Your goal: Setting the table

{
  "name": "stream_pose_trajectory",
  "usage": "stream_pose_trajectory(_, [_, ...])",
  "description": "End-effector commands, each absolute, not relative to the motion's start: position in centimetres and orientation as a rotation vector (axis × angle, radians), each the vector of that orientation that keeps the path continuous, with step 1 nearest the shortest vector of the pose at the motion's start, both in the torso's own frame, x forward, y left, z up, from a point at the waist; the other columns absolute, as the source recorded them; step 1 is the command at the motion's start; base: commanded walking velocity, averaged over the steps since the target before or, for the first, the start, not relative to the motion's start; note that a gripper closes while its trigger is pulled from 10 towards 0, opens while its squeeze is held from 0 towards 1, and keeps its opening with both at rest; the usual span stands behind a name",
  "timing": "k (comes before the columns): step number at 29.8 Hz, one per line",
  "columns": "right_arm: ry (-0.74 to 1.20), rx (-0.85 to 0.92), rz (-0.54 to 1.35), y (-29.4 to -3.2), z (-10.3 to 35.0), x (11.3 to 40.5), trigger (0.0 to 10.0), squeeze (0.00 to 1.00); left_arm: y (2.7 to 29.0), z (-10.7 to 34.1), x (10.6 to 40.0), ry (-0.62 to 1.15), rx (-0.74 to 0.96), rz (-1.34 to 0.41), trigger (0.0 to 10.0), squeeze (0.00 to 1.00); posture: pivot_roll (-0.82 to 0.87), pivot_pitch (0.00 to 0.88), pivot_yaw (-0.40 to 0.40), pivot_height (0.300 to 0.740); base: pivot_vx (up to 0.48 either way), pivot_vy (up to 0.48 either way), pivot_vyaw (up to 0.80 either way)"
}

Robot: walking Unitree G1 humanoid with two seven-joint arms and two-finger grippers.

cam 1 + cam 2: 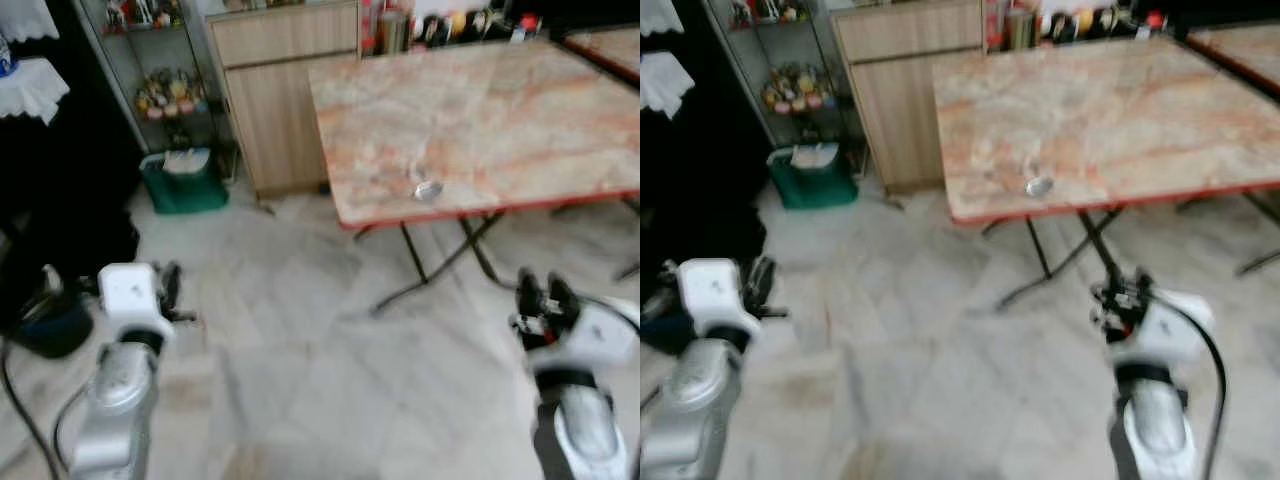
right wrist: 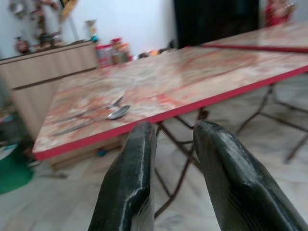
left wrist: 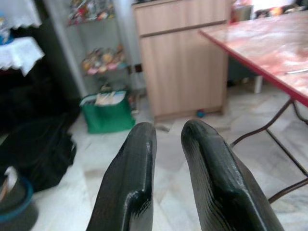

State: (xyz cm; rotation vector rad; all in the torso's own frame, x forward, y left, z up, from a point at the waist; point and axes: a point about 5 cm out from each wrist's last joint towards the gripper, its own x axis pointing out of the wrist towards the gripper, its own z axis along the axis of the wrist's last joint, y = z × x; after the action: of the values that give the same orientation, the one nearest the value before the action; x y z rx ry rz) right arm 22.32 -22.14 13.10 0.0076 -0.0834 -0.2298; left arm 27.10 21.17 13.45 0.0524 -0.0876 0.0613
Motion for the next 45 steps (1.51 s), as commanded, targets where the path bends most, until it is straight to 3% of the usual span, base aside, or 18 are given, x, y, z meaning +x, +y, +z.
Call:
stream_pose_trajectory(1, [-0.102,0.02,-0.222,-21.78,13.56,22.45,10.0,0.0,21.66,13.59,27.04,-0.087,0.062,0.071,10.0,0.0,0.03,0.078,0.053,0.74,0.0,0.48,-0.73])
stream_pose_trajectory(7, [-0.1,0.021,-0.22,-21.7,13.52,22.53,10.0,0.0,21.64,13.64,27.06,-0.089,0.061,0.069,10.0,0.0,0.03,0.079,0.054,0.74,0.0,0.473,-0.73])
stream_pose_trajectory(39, [-0.112,0.034,-0.227,-21.61,13.52,22.76,10.0,0.0,21.26,14.14,27.35,-0.112,0.067,0.041,10.0,0.0,0.04,0.076,0.059,0.74,0.0,0.0,-0.72])
stream_pose_trajectory(45, [-0.135,0.022,-0.219,-21.44,13.77,22.8,10.0,0.0,21.05,14.23,27.38,-0.118,0.065,0.033,10.0,0.0,0.04,0.077,0.06,0.74,0.0,0.0,0.0])
